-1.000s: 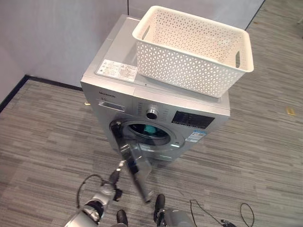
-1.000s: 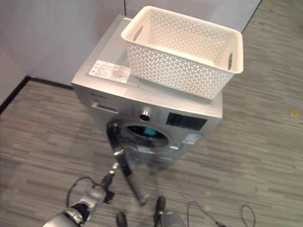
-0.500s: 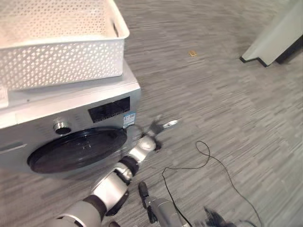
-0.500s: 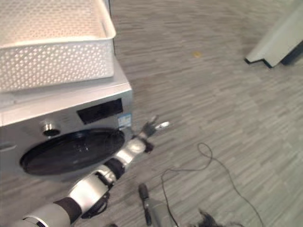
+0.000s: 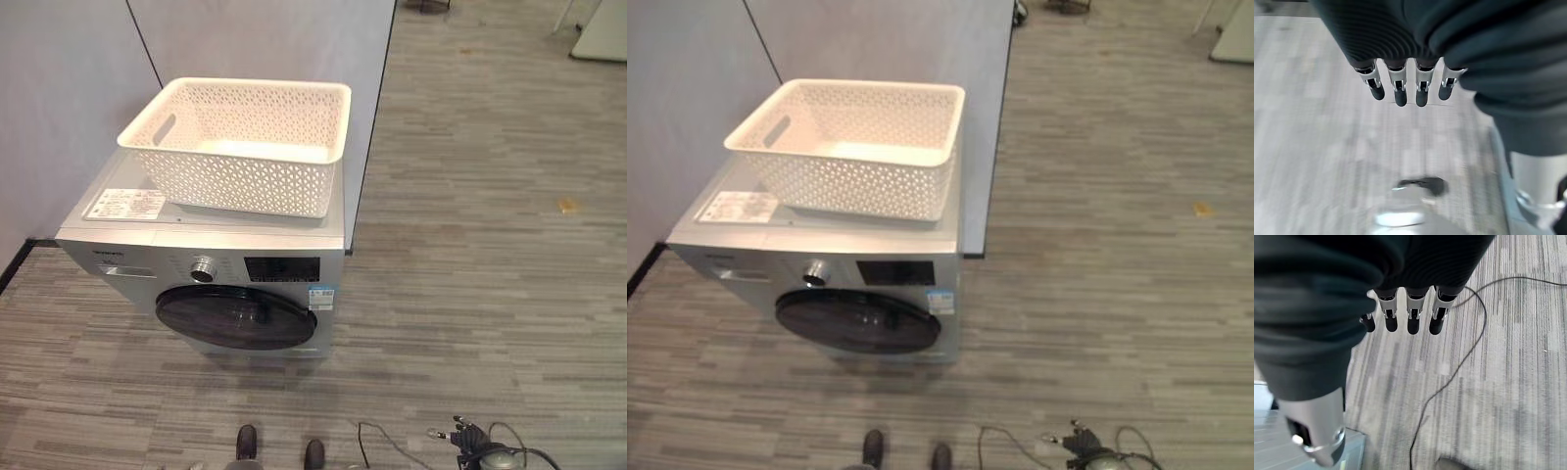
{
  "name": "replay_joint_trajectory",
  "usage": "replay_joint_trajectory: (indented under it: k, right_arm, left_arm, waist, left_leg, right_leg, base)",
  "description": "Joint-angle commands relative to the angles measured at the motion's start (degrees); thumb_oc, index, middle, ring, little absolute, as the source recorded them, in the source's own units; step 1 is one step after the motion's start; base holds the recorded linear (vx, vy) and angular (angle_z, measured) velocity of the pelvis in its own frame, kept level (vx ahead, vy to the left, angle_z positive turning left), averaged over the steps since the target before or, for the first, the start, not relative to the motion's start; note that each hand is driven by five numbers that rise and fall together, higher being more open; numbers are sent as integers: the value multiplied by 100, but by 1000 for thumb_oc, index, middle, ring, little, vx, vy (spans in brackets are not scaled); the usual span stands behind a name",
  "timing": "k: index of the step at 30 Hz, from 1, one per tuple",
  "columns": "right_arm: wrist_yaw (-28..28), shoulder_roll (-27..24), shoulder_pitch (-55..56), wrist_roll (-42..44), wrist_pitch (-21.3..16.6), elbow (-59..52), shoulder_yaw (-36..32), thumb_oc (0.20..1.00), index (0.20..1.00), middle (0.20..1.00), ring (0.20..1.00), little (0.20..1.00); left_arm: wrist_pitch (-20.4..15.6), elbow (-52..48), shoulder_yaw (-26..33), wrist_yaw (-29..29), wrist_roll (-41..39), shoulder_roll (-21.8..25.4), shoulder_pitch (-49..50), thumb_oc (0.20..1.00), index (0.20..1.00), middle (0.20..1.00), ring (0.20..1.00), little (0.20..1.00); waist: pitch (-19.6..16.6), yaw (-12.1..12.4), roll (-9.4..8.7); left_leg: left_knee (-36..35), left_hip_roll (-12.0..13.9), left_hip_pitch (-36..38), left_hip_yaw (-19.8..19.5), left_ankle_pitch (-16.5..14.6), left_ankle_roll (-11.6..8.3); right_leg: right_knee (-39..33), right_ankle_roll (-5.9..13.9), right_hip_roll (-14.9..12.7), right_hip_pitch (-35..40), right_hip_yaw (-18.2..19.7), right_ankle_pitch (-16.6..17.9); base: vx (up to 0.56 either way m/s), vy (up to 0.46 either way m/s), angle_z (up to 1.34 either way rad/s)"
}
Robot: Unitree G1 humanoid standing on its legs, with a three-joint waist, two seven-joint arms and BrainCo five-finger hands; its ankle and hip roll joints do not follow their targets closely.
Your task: Grab the laundry basket,head to the washer,open it,put in the laundry and shut it.
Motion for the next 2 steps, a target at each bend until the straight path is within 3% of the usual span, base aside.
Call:
replay_joint_trajectory:
  k: [1, 2]
  right_arm:
    - [91, -146, 308, -265, 109, 211, 153, 1000, 1000, 1000, 1000, 1000]
    - [134, -124, 313, -370, 160, 280, 179, 1000, 1000, 1000, 1000, 1000]
  left_arm:
    - [-38, 72, -21, -165, 523, -317, -946, 1000, 1000, 1000, 1000, 1000]
    - [-9, 159, -14, -236, 595, -317, -880, 1000, 1000, 1000, 1000, 1000]
  waist:
    - [65, -265, 314]
    - [2, -252, 345]
  left_leg:
    - [274, -364, 290, 175, -256, 436]
    - [195, -382, 391, 200, -274, 453]
  right_leg:
    - [-474, 784, -347, 459, 337, 665]
    - [-480, 807, -376, 495, 345, 668]
  base:
    - [39, 214, -26]
    - [45, 197, -26]
